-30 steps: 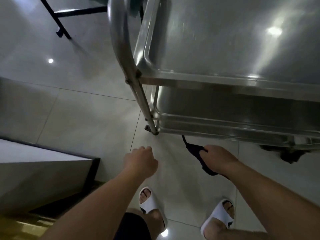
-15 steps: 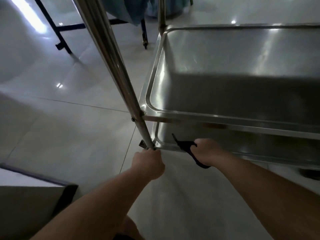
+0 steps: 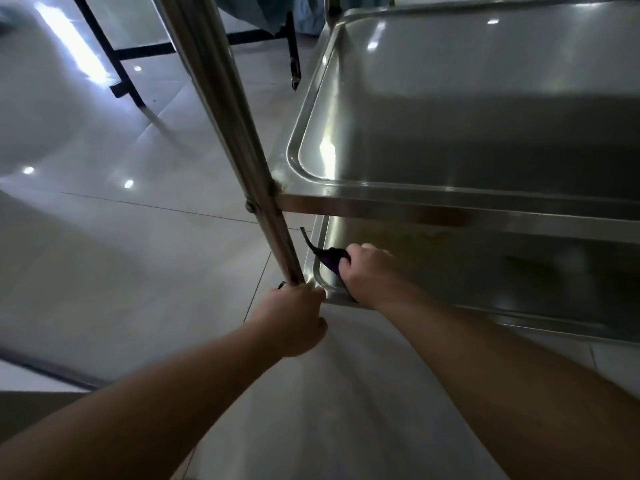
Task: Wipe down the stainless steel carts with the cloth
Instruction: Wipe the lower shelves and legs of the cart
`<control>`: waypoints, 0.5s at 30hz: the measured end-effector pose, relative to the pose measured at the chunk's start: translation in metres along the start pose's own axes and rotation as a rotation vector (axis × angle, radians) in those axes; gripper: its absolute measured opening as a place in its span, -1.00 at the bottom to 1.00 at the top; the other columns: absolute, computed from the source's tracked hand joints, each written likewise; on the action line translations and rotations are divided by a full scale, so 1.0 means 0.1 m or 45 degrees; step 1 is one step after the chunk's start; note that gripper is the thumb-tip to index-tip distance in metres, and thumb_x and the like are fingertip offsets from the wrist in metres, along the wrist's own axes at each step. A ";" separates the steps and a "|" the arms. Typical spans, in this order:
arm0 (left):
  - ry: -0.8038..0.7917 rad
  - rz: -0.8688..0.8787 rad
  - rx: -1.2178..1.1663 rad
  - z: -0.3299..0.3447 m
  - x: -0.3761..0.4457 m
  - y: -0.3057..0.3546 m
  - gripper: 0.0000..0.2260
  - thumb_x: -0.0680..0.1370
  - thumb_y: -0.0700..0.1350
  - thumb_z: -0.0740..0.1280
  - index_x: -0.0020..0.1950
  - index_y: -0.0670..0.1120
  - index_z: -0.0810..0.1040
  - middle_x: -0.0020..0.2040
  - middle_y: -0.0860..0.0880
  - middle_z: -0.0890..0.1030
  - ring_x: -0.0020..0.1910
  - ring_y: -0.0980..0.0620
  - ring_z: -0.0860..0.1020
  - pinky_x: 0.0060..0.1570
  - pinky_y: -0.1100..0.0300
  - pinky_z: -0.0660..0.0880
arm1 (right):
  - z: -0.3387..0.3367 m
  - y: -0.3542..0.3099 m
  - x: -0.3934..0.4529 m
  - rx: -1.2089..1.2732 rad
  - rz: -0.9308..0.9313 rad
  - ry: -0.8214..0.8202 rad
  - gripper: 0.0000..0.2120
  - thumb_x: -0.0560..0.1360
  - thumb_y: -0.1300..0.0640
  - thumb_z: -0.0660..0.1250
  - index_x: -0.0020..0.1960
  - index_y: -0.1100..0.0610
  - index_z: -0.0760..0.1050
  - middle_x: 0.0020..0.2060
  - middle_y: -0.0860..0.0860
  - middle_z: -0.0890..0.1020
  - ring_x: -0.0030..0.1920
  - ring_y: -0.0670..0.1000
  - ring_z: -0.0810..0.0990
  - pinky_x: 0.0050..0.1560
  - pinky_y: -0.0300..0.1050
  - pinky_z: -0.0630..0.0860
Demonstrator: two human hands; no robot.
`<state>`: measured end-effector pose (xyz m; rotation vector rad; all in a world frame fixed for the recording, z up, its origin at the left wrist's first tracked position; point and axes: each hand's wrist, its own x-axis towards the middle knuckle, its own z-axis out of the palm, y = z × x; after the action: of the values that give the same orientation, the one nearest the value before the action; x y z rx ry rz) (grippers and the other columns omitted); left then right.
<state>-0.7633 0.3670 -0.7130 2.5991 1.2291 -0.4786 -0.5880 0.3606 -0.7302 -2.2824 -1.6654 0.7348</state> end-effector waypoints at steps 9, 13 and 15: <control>0.155 -0.388 -0.690 0.13 -0.09 -0.56 -0.61 0.62 0.24 0.35 0.30 0.02 0.52 0.15 0.03 0.60 0.12 0.02 0.60 0.13 0.03 0.59 | 0.72 -0.06 0.32 0.003 -0.147 0.162 -0.66 0.70 -0.09 0.10 0.30 0.06 0.50 0.29 0.06 0.56 0.23 0.20 0.48 0.22 0.12 0.46; 0.428 -0.379 -1.268 0.12 0.07 -0.48 -0.51 0.48 0.25 0.48 0.30 0.04 0.53 0.17 0.03 0.65 0.18 0.06 0.62 0.24 -0.04 0.59 | 0.87 -0.10 0.40 -0.031 -0.324 -0.024 -0.55 0.73 -0.08 0.04 0.60 -0.11 0.31 0.63 -0.13 0.30 0.63 0.09 0.20 0.53 0.08 0.20; 0.551 -0.369 -1.407 0.15 0.20 -0.36 -0.53 0.42 0.24 0.50 0.21 0.02 0.58 0.08 0.01 0.68 0.10 0.06 0.65 0.18 0.00 0.62 | 0.92 -0.01 0.38 -0.008 -0.334 -0.080 -0.52 0.73 -0.05 0.01 0.64 -0.13 0.26 0.66 -0.18 0.21 0.68 0.03 0.07 0.59 0.09 0.08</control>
<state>-0.7828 0.3989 -0.7363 1.5934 1.4163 0.6158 -0.6273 0.3857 -0.8183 -2.0083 -1.9480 0.7470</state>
